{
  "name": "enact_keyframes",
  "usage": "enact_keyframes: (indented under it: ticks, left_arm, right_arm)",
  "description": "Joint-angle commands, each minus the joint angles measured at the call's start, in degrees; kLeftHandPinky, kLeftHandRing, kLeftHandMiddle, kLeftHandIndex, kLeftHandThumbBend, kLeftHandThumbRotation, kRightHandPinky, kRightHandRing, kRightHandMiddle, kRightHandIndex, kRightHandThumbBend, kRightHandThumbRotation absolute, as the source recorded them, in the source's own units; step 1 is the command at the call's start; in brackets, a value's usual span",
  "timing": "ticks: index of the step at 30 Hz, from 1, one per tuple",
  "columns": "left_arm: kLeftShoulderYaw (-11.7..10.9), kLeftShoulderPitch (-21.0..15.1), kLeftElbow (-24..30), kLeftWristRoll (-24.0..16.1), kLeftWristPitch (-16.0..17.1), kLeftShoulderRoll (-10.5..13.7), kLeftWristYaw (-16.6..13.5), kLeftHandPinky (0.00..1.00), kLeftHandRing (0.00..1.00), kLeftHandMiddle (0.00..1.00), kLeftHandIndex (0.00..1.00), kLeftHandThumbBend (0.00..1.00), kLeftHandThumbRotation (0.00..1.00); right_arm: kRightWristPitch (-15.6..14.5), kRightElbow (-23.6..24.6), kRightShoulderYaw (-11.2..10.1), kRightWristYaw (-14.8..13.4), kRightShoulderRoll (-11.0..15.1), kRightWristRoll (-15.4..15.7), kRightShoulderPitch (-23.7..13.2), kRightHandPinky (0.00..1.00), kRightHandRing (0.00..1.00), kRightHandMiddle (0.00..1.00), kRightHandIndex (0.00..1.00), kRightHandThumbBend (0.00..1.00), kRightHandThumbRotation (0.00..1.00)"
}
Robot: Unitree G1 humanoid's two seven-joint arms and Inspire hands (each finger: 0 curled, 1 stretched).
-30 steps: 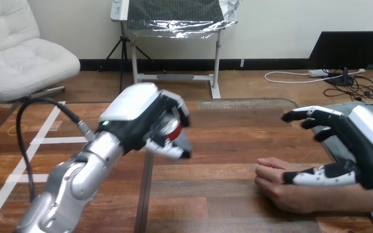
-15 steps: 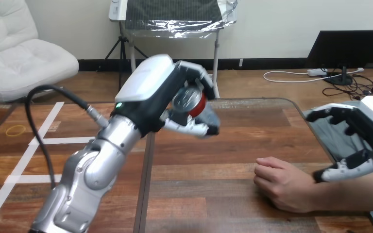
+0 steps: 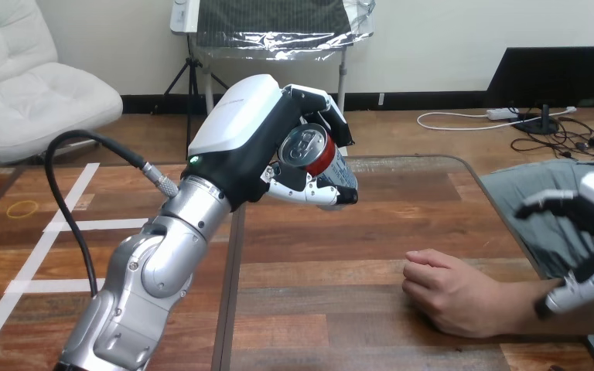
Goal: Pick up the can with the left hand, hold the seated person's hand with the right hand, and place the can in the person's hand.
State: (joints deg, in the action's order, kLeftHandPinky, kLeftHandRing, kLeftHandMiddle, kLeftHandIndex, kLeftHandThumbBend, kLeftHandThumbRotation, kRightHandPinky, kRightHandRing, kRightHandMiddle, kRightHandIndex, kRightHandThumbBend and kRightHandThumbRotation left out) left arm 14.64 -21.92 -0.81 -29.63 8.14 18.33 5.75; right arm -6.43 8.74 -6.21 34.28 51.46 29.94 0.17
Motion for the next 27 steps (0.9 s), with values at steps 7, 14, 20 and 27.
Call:
enact_keyframes:
  ticks: [7,14,20,27]
  left_arm:
    - [-1.82,-3.64,0.8,1.06,-0.07,-0.87,-0.64,0.3,0.35,0.43,0.48,0.6,0.0]
    - [-1.72,-3.66,0.59,1.07,-0.05,-1.0,-0.48,0.29,0.35,0.43,0.48,0.6,0.0]
    - [-1.63,-3.7,0.18,1.21,0.5,-0.86,-0.34,0.29,0.35,0.43,0.48,0.6,0.0]
    - [-1.64,-3.62,0.17,1.37,0.38,-0.89,-0.02,0.28,0.34,0.43,0.48,0.6,0.0]
  right_arm:
    - [1.42,-6.56,5.66,4.26,4.56,3.72,-8.71,0.88,0.92,0.91,0.87,0.86,0.0]
    - [2.27,-10.66,8.76,7.22,5.2,4.88,-12.06,0.9,0.93,0.92,0.87,0.85,0.0]
    - [2.63,-15.3,12.75,9.52,4.95,8.09,-15.91,0.91,0.93,0.93,0.88,0.84,0.02]
    - [4.07,-19.21,15.62,9.71,4.4,10.52,-18.64,0.9,0.93,0.93,0.88,0.85,0.06]
